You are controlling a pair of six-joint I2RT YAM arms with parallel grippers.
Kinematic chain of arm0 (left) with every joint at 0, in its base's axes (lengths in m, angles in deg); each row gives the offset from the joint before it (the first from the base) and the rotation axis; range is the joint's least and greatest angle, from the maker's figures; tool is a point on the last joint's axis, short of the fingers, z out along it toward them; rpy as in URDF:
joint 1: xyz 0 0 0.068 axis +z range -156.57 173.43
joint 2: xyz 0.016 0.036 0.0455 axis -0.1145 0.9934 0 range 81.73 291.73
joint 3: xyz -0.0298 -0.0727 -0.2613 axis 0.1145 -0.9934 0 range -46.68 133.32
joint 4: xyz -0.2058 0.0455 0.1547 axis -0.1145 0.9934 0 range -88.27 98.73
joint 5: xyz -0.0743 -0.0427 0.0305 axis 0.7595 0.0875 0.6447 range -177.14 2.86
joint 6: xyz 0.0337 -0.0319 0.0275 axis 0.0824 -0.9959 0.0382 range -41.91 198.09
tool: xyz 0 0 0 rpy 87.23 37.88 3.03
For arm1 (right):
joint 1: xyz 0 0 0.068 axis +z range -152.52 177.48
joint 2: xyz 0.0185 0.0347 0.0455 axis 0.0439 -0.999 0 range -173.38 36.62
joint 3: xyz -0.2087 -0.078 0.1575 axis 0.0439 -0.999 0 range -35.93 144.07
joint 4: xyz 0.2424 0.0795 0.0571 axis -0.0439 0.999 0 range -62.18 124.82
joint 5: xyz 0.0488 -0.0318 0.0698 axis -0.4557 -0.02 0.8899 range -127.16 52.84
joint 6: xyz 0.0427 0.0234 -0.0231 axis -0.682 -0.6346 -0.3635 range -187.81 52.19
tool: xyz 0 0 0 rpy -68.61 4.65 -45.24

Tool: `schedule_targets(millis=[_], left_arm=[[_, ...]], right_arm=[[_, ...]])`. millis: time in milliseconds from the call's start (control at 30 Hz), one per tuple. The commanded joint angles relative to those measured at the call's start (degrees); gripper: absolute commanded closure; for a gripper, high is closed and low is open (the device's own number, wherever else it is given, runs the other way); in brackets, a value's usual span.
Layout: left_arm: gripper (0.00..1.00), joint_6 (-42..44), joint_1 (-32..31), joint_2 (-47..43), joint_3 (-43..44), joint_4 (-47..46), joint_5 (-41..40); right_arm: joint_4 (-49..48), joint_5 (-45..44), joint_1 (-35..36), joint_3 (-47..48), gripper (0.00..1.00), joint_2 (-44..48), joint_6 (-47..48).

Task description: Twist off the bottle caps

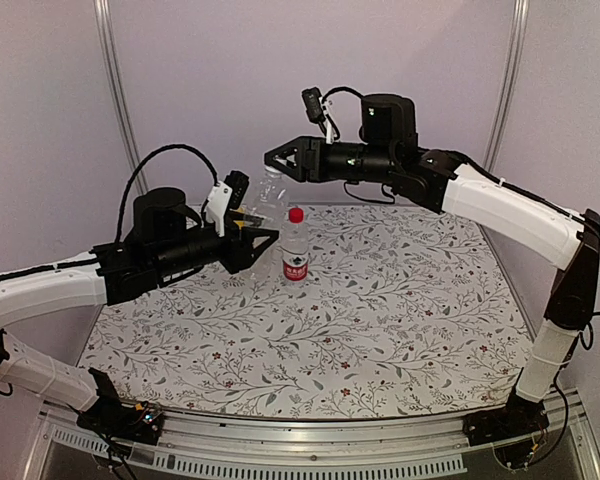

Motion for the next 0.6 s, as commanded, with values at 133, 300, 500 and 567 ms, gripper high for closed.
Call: schedule_targets(millis=[133,300,500,567], left_arm=[[0.5,1.3,-0.9,-1.4,0.8,-0.1,-0.2],[0.5,5.0,-0.7,-2.8,0.0,-1.3,16.6],[0.47,3.1,0.5,-3.5,-3.1,-11.3,51.1],[0.48,1.2,0.8,-2.0,-2.6,-12.0,54.4]], right_arm=[[-1.1,3.5,0.3,1.6,0.74,-0.6,0.1],[-1.8,16.7,-1.2,0.1,0.89,1.0,8.2],[-1.4,57.6,-5.8,-3.6,0.83,2.9,24.4],[-1.3,61.7,-6.2,-3.2,0.81,2.4,25.6]])
